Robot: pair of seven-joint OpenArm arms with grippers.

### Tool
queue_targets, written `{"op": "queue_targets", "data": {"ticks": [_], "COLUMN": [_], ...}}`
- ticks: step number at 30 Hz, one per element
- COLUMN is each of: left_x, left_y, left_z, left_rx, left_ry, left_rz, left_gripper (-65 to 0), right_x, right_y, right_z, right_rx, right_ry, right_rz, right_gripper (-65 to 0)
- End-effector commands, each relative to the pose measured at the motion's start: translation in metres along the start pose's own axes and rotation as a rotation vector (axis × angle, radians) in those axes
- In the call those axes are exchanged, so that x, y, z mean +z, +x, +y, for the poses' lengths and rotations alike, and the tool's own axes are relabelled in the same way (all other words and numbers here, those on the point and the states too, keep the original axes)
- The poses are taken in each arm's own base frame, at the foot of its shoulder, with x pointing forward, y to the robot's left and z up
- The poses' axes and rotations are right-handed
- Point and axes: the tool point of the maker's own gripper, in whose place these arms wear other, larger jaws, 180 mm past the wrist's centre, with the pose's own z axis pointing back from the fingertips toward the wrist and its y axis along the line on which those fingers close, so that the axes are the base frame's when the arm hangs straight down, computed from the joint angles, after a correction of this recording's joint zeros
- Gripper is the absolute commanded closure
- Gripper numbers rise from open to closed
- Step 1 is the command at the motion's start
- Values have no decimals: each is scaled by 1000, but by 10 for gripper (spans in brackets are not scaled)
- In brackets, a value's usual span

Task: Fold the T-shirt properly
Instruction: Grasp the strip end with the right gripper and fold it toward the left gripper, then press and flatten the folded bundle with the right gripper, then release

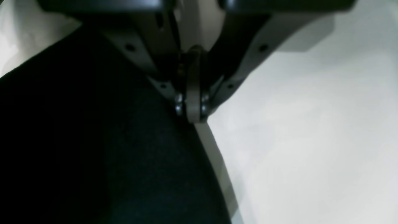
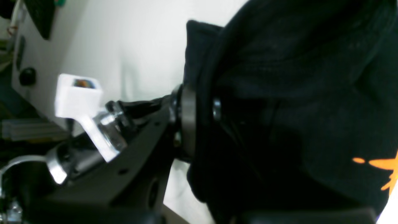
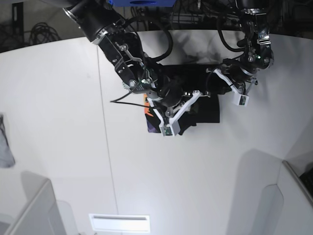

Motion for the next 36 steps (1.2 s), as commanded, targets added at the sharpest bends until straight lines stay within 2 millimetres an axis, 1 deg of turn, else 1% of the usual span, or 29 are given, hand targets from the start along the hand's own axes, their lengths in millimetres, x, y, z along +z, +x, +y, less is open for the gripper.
{"op": "queue_targets", "data": {"ticks": [1, 4, 7, 10, 14, 16, 18, 19, 21, 22, 24, 27, 29, 32, 36], "left_x": [2, 3, 3, 4, 7, 9, 10, 11, 14, 17, 24, 36, 47, 63, 79], "left_y": [-8, -7, -7, -3, 7, 9, 4, 4, 0, 0, -2, 1, 1, 0, -8], "left_z": [5, 6, 6, 5, 2, 1, 0, -1, -1, 2, 15, 29, 36, 46, 65], "left_rx": [-17, -19, -19, -25, -42, -48, -46, -49, -49, -47, -28, -17, -16, -20, 1], "left_ry": [21, 23, 23, 22, 21, 20, 20, 20, 22, 30, 66, 108, 136, 175, 235], "left_rz": [43, 41, 41, 31, 5, -2, 9, 7, 13, 9, 4, -16, -25, -35, -31], "left_gripper": [0, 0, 0, 0, 0, 0, 0, 0, 0, 0, 0, 0, 0, 0, 0], "right_x": [2, 0, -1, -3, -14, -20, -23, -24, -28, -30, -33, -33, -33, -34, -34], "right_y": [20, 18, 10, 7, 0, -6, -5, -3, -6, -9, -12, -12, -12, -11, -12], "right_z": [11, 11, 20, 22, 16, 17, 15, 15, 9, 6, 3, 3, 3, 10, 12], "right_rx": [15, 14, 48, 55, 52, 59, 60, 61, 58, 55, 54, 54, 53, 47, 43], "right_ry": [29, 28, 43, 46, 20, 17, 10, 8, -8, -16, -26, -28, -26, -14, -11], "right_rz": [-68, -63, -49, -40, -6, 14, 2, -9, -5, 5, 16, 17, 16, 14, 21], "right_gripper": [0, 0, 0, 0, 0, 0, 0, 0, 0, 0, 0, 0, 0, 0, -3]}}
